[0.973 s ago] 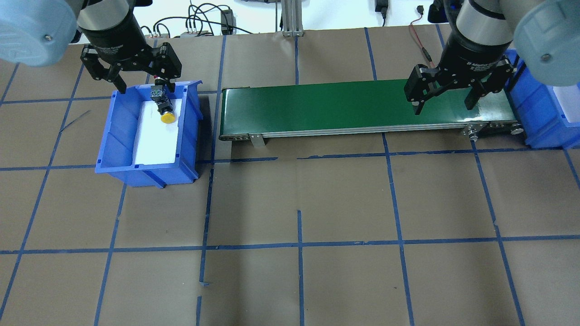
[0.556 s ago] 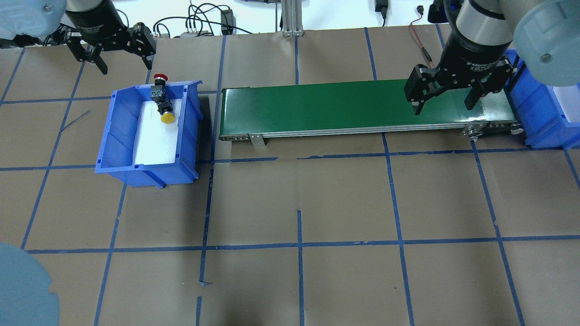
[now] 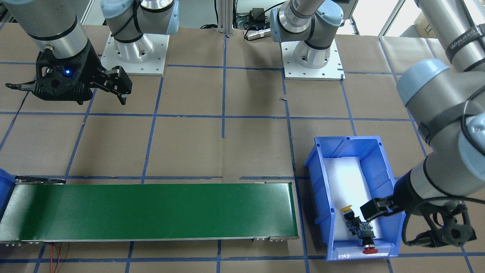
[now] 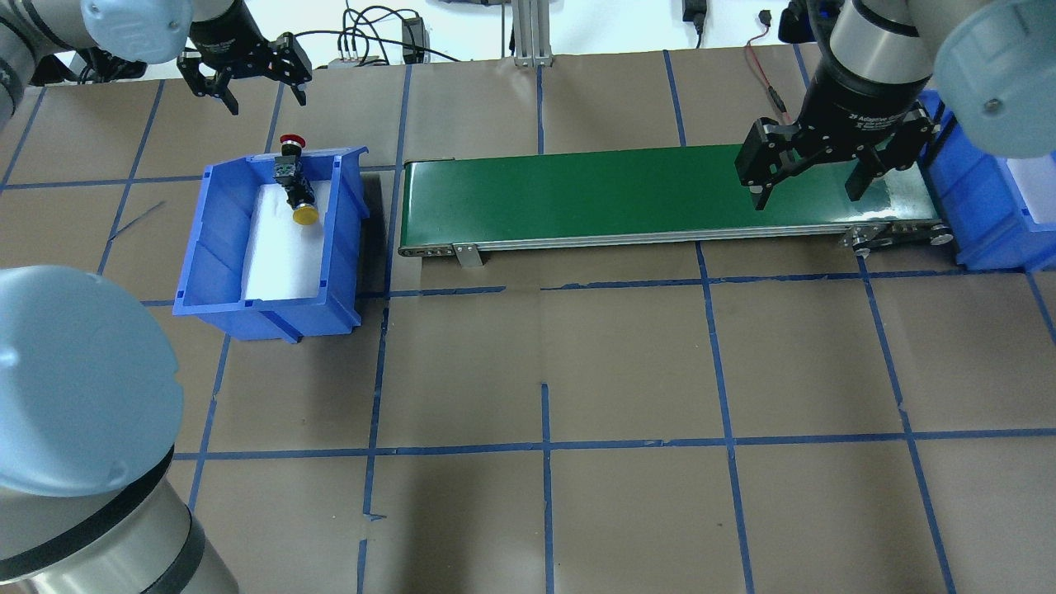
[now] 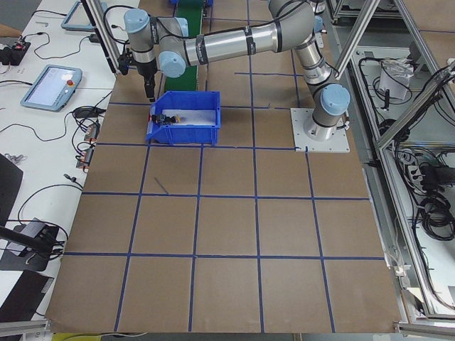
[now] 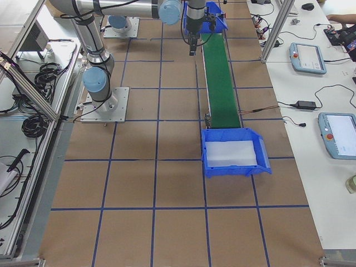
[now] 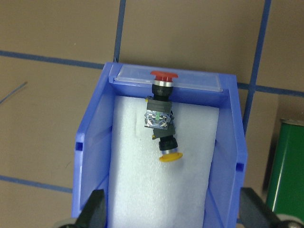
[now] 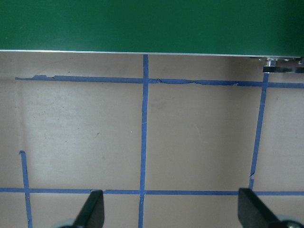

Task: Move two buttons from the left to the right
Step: 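Lower the left gripper into the blue bin and grasp the red button switch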

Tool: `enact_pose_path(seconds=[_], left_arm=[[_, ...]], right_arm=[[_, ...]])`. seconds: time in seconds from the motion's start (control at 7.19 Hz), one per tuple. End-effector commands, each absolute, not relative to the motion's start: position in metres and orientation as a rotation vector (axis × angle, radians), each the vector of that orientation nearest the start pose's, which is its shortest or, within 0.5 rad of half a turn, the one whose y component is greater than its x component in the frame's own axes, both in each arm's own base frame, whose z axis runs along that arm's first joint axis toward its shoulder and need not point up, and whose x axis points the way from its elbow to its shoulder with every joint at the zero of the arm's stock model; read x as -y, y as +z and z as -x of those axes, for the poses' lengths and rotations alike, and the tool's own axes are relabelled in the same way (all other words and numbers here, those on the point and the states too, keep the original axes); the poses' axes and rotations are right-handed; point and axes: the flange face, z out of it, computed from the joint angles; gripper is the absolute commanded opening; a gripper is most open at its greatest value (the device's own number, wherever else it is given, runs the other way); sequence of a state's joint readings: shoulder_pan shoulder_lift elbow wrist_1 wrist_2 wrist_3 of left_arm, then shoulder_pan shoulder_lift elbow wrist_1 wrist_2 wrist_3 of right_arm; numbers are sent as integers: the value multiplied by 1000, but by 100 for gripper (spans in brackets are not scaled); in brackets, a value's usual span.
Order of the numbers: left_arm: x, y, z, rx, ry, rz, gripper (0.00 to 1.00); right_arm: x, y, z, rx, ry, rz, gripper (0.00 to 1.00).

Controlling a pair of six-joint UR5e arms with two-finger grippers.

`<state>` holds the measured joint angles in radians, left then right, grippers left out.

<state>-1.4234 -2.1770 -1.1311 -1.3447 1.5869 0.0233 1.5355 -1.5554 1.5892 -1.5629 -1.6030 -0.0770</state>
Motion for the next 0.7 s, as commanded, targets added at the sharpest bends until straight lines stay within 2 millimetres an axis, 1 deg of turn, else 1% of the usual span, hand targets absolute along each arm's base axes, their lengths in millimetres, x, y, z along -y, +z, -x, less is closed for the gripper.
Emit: enact_pose_path(seconds=[0.0,0.14,0.28,0.42,0.56], left_arm=[[753,328,24,-3164,-69,48,100],[754,318,9,-3166,-46,29,100],[757,300,-14,-3173,-10,44,100],[761,281,-22,-3175,30,-1,100],[762,275,-23,-3169,42,-26,100]], right_arm=[[498,471,-113,-3170,68,72,100],[498,471,-113,-3170,68,72,100],[498,471,-113,-3170,68,69,100],[498,471,-113,-3170,66,69,100],[498,471,-113,-3170,66,69,100]])
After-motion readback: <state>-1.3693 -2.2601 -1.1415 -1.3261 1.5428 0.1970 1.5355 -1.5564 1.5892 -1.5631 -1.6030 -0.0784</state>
